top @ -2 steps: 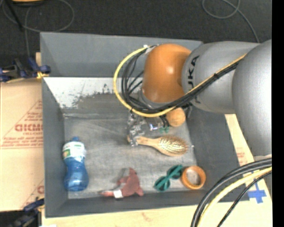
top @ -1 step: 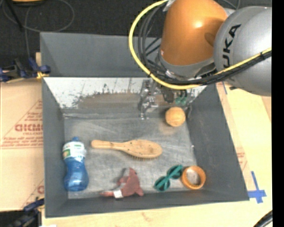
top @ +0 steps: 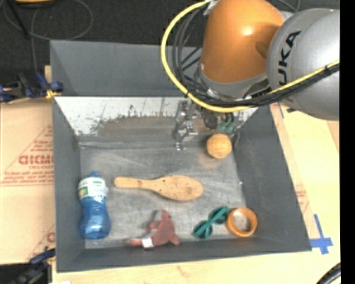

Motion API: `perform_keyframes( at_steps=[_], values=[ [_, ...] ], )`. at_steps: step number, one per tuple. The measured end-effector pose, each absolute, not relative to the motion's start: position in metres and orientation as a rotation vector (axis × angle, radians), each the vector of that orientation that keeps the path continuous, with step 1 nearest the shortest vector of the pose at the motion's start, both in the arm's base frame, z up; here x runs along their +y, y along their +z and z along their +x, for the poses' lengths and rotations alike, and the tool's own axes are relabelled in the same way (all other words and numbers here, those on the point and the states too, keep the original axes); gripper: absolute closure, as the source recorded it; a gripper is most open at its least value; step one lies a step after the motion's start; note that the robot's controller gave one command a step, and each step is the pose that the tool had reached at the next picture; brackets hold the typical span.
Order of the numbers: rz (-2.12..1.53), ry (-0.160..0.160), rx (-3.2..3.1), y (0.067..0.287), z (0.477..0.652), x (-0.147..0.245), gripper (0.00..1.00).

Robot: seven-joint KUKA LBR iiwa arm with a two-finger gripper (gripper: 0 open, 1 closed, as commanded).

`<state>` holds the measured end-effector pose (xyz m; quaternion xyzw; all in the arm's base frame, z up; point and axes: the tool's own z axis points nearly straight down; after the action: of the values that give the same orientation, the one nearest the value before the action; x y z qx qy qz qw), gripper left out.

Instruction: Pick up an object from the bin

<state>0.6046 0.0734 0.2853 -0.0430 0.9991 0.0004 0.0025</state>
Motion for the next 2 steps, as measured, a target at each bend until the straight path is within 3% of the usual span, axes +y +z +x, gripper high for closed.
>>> perform_keyframes(
  at_steps=[1,2],
  values=[
    [-0.093,0.003,3.130,0.236,0.592,0.087,1.00],
    [-0.144,-0.001,3.133,0.189,0.608,0.075,1.00]
  ],
)
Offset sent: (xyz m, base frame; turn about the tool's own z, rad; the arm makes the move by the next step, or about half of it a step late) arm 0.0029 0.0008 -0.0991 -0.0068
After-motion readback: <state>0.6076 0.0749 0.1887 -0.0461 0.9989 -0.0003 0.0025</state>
